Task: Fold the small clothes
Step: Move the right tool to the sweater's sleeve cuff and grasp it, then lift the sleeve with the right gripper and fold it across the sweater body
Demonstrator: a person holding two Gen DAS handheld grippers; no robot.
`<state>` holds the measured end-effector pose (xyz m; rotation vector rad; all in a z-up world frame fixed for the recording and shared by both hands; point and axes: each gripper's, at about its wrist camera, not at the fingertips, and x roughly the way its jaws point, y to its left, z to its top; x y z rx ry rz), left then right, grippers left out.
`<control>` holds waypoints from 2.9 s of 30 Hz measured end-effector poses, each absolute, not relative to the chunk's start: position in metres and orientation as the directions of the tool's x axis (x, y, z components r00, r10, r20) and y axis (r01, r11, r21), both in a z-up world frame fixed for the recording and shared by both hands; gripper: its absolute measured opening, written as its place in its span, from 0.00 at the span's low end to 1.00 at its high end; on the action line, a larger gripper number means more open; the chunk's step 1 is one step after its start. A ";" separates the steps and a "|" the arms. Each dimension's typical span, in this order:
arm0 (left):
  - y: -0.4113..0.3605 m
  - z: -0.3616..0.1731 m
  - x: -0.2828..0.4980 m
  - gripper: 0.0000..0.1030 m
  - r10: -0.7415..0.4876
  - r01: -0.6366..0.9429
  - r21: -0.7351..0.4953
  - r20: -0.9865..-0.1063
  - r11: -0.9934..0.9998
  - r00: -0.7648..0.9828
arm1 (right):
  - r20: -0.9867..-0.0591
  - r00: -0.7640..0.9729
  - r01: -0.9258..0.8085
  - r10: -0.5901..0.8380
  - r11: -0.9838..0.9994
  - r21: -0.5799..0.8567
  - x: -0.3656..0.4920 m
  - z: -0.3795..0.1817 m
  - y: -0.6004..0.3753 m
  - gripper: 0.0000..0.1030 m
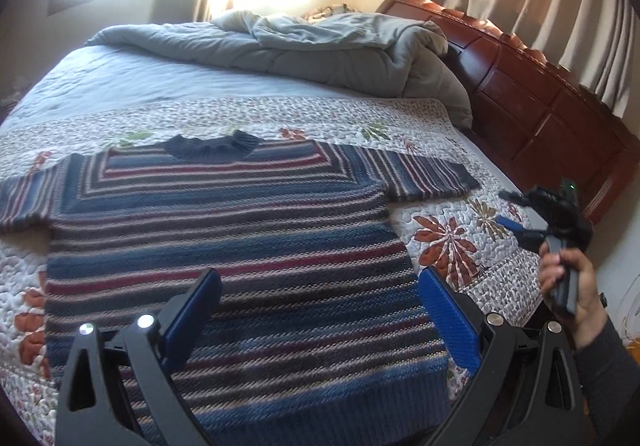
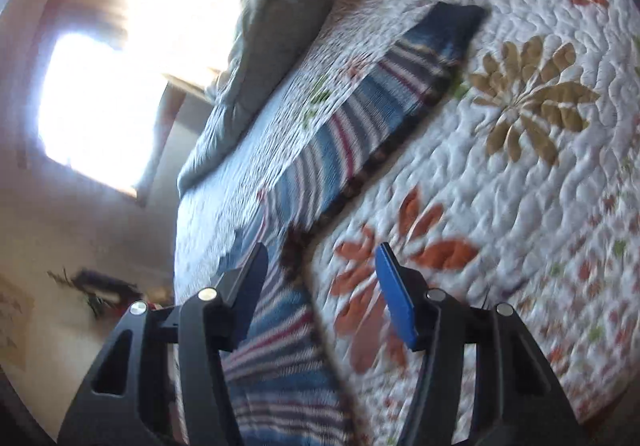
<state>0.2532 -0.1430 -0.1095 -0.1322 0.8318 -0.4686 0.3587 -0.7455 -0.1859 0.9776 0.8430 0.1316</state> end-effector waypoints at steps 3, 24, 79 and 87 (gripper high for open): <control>-0.159 -0.125 0.265 0.96 -0.463 0.368 -0.295 -0.694 0.881 0.552 | -0.539 0.724 0.317 0.430 0.487 0.814 0.386 -0.205 -0.788 0.52; -0.181 -0.183 0.313 0.96 -0.498 0.382 -0.337 -0.714 0.860 0.492 | -0.585 0.737 0.473 0.339 0.361 0.804 0.522 -0.282 -0.863 0.43; 0.003 -0.176 0.326 0.96 -0.485 0.202 -0.471 -0.619 0.859 0.617 | -0.615 0.728 -0.057 0.303 0.921 0.385 0.538 -0.034 -0.509 0.11; 0.025 -0.182 0.328 0.96 -0.490 0.175 -0.499 -0.616 0.849 0.617 | -0.685 0.702 -0.180 0.197 0.979 0.097 0.531 -0.063 -0.391 0.11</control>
